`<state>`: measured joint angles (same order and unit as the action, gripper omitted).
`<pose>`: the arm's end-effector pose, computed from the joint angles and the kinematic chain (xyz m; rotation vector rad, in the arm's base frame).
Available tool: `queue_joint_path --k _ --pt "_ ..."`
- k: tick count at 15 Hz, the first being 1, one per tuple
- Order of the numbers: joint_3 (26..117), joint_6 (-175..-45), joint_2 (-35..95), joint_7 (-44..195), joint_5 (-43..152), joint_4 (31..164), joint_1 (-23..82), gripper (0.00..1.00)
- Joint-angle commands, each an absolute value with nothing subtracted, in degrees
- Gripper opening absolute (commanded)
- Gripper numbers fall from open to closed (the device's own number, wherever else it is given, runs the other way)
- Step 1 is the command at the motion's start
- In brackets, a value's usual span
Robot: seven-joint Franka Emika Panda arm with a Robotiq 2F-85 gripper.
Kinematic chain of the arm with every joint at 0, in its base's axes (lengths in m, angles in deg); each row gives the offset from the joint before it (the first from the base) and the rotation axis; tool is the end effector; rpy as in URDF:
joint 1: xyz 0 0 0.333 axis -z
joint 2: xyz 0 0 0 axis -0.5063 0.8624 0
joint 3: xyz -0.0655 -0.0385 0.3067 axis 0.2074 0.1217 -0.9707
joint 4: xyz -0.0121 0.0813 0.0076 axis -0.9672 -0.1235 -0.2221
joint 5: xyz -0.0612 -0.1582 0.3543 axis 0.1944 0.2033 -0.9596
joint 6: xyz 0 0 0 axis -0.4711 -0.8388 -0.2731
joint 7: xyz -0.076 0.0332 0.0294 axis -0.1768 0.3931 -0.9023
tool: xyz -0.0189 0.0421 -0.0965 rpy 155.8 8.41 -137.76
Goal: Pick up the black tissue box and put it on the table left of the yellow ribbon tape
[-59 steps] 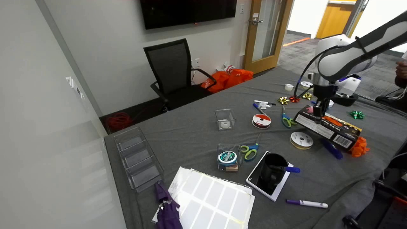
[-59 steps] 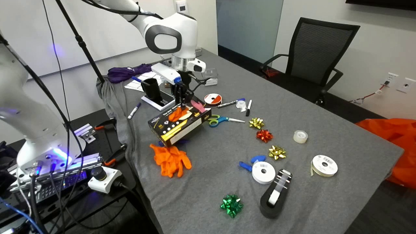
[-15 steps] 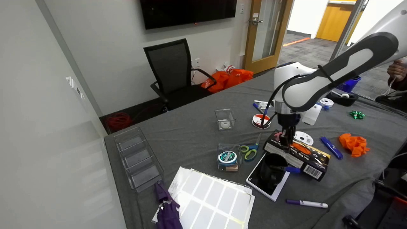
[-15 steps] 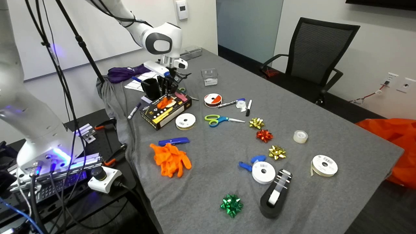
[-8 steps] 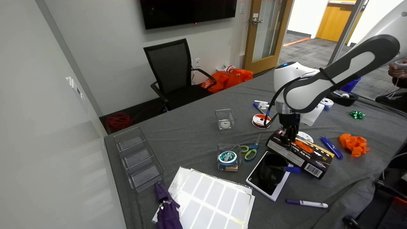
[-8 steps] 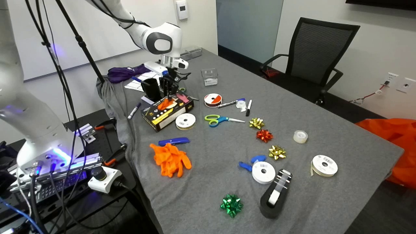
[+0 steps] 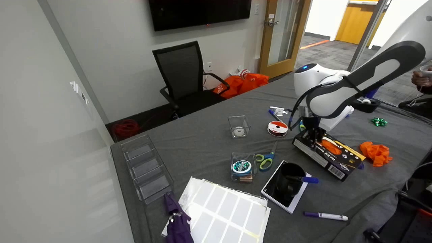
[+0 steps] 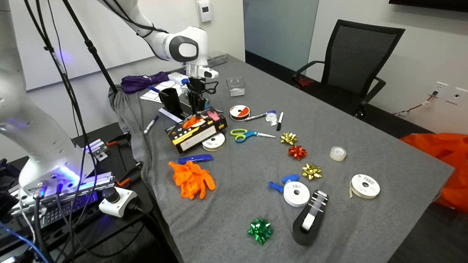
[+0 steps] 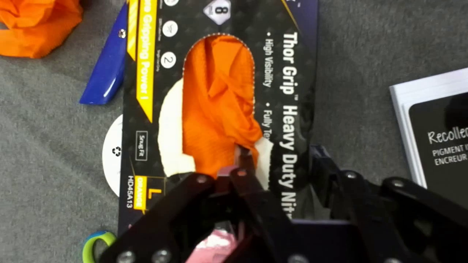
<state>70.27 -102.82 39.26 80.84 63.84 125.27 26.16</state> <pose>0.5435 0.0063 0.1831 2.9069 0.0038 -0.4515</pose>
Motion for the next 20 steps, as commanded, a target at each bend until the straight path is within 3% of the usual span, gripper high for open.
queue_joint_path --k 1,2,5,16,17,18,20 --pt "70.5 -101.3 40.5 81.6 64.7 123.8 25.6 0.19" --pt "70.4 -100.9 40.6 81.6 64.7 123.9 25.4 0.18" --pt "70.0 -101.0 40.2 81.2 64.5 124.6 24.9 0.0" --pt "68.8 -103.8 36.3 76.2 64.4 127.9 25.2 0.0" --pt "68.6 -103.9 34.8 74.8 64.2 128.8 25.5 0.26" --pt "68.7 -104.2 33.1 73.7 64.6 129.8 25.6 0.27" --pt "68.5 -104.9 29.9 71.3 64.6 131.7 26.1 0.4"
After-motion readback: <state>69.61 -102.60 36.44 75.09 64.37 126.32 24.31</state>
